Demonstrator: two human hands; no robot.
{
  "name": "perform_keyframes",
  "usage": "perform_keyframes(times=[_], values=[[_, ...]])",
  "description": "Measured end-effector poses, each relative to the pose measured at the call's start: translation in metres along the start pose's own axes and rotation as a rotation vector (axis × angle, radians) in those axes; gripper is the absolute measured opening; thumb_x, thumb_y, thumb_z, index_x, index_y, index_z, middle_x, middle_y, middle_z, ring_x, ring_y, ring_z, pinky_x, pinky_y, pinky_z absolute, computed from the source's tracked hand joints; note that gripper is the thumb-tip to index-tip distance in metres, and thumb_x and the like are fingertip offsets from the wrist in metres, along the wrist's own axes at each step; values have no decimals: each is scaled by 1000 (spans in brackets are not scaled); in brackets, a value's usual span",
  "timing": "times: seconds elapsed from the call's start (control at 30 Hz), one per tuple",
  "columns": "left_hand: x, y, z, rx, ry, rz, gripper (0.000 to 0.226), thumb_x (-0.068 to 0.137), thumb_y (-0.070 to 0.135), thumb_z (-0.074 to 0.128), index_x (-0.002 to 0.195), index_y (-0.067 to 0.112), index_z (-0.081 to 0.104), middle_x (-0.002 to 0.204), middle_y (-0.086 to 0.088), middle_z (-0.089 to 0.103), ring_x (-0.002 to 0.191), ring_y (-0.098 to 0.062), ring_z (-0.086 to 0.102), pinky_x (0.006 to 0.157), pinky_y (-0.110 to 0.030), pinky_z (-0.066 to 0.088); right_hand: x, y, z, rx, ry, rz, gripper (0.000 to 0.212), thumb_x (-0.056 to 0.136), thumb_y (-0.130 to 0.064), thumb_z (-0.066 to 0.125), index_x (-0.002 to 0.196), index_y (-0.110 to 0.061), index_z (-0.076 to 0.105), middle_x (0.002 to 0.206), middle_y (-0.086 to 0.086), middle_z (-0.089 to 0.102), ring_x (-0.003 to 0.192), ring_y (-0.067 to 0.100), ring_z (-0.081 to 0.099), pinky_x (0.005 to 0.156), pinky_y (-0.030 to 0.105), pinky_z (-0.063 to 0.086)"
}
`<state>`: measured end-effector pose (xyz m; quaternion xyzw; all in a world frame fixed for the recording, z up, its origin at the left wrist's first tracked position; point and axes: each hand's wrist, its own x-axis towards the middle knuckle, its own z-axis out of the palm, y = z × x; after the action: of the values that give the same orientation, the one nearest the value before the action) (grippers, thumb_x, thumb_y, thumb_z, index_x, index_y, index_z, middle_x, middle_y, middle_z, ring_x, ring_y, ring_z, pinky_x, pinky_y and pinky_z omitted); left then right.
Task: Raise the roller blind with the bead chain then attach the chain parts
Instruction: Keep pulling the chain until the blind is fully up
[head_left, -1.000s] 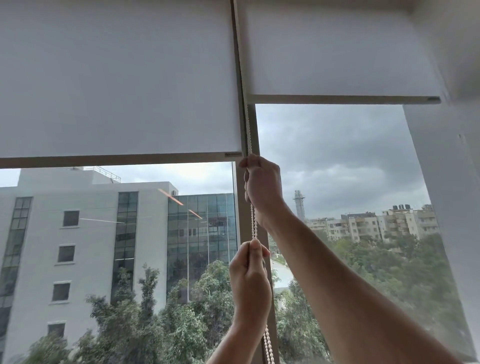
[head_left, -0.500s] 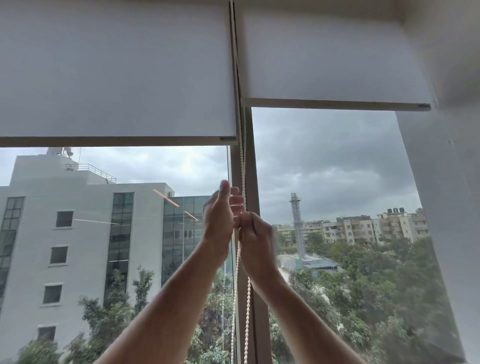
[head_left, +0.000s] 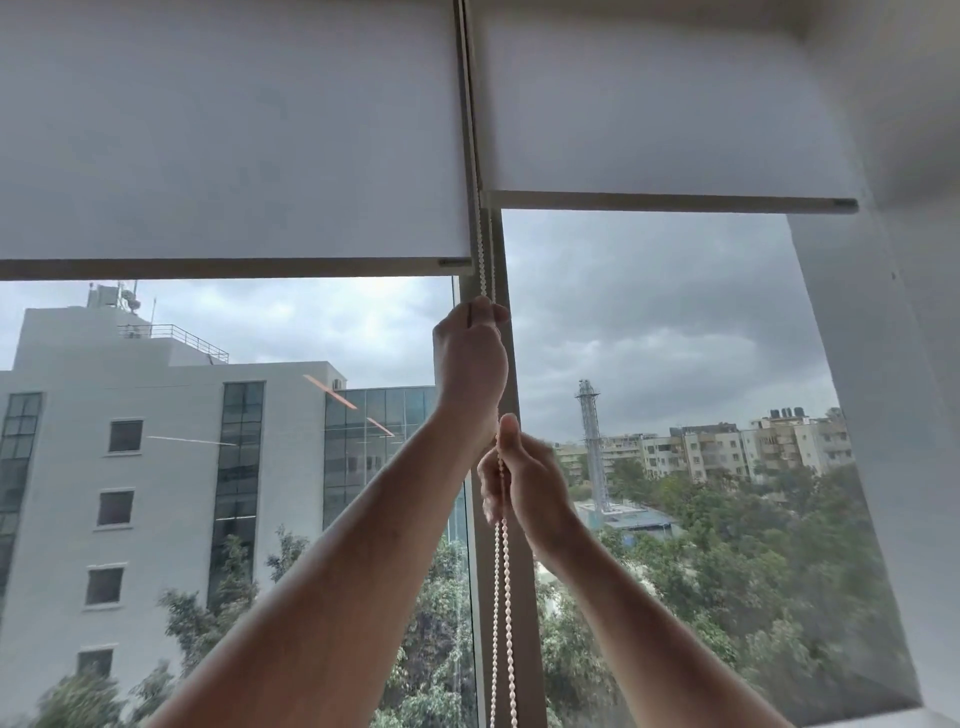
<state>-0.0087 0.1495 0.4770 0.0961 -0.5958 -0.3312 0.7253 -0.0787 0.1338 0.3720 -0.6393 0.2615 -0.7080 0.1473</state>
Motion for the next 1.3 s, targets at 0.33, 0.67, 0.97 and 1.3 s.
perform_keyframes(times=[0.33, 0.67, 0.97, 1.3], values=[[-41, -35, -17, -5, -17, 8, 42, 100, 17, 44, 64, 24, 64, 50, 12, 54, 47, -7, 44, 48, -28, 32, 67, -59, -5, 115, 111, 72, 52, 99, -58, 37, 88, -21, 72, 73, -2, 75, 72, 12, 72, 67, 32, 51], [-48, -44, -29, -28, -32, 48, 44, 99, 10, 45, 61, 25, 59, 46, 10, 36, 42, -9, 27, 43, -27, 20, 104, -113, 34, 336, 66, 161, 33, 106, -25, 35, 101, -11, 64, 52, -7, 39, 37, 6, 28, 36, 19, 25], [-44, -47, -49, -76, -266, 44, 52, 99, 16, 42, 49, 24, 54, 43, 10, 38, 36, -5, 29, 37, -18, 24, 87, -113, 48, -9, 269, -158, 50, 79, -2, 33, 58, -35, 65, 42, -18, 46, 42, 4, 35, 45, 25, 28], [28, 39, -42, -11, -198, 53, 51, 103, 47, 36, 104, 7, 68, 94, -16, 73, 82, -20, 73, 62, -29, 59, 71, -113, 44, -175, 227, -340, 36, 87, -18, 40, 60, -29, 62, 55, -14, 60, 57, 7, 58, 52, 26, 50]])
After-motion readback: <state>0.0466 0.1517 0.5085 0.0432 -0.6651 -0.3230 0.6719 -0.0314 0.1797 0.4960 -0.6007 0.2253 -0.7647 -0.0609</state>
